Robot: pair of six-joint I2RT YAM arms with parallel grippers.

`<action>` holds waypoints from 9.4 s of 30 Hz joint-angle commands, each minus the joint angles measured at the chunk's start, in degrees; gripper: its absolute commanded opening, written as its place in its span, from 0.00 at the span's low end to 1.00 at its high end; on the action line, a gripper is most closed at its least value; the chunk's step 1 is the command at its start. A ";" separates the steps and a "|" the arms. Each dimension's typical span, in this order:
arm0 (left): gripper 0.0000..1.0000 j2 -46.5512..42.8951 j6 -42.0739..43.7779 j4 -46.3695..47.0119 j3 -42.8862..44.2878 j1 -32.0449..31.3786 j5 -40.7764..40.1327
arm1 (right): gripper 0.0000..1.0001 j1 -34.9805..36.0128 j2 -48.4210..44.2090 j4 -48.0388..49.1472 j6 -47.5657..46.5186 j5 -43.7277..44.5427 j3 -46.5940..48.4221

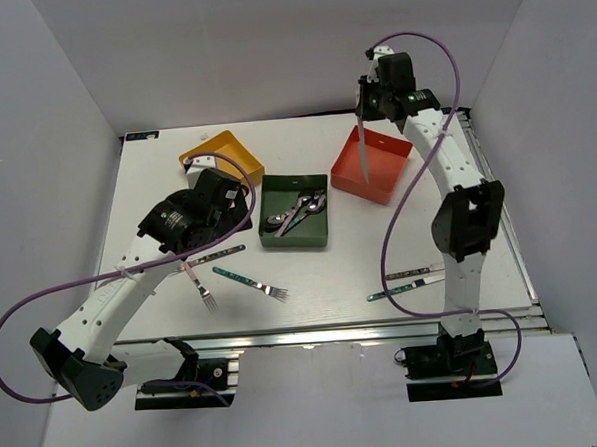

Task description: Sort the eating utensils into containers

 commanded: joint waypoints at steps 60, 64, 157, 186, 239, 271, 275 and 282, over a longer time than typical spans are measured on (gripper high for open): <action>0.98 -2.83 5.37 4.54 -8.79 0.01 4.31 | 0.60 2.13 -44.28 -26.42 61.53 26.37 -59.25; 0.98 -3.71 6.86 4.46 -8.53 0.01 5.45 | 0.48 2.13 -50.17 -26.69 72.87 23.10 -67.78; 0.98 -3.53 7.83 0.15 -9.14 0.01 1.94 | 0.35 -1.57 11.09 -15.97 -6.30 18.80 2.33; 0.97 48.22 25.49 17.73 30.13 -31.08 22.24 | 0.89 -8.07 -52.02 -31.69 35.19 22.66 -37.32; 0.00 21.43 1.77 49.72 1.49 -20.38 34.46 | 0.85 -7.89 -64.34 17.43 43.28 -23.47 -67.63; 0.98 14.32 1.51 19.33 10.81 -16.43 7.22 | 0.00 -4.99 -12.53 -5.23 1.18 1.02 -19.42; 0.98 9.84 -0.69 10.20 10.54 -14.32 5.37 | 0.00 -4.99 -1.25 -11.91 -4.26 7.53 -3.85; 0.98 7.20 -3.50 -0.28 12.57 -13.43 2.47 | 0.00 -5.08 9.49 -11.22 -7.79 9.39 3.38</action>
